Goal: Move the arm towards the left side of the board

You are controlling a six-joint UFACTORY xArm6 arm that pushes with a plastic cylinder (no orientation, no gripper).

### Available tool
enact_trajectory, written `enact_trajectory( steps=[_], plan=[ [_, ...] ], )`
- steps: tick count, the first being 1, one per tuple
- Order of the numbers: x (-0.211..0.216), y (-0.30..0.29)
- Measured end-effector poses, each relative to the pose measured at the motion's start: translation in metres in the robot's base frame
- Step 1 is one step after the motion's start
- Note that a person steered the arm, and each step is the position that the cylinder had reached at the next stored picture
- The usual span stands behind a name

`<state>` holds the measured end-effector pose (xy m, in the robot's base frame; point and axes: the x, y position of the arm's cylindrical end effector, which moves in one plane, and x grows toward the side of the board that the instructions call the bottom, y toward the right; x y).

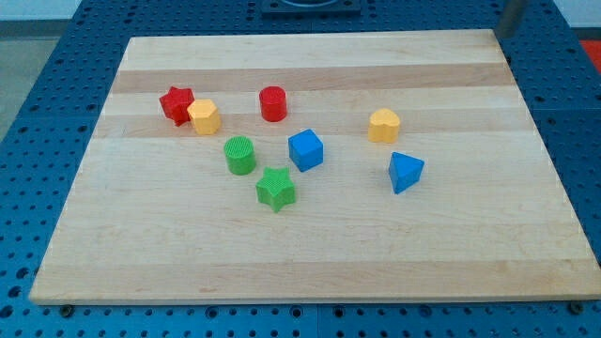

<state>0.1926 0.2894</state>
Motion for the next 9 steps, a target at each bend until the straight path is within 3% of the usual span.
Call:
enact_trajectory(
  steps=[3, 9],
  plan=[
    [0.022, -0.084],
    [0.016, -0.395]
  ],
)
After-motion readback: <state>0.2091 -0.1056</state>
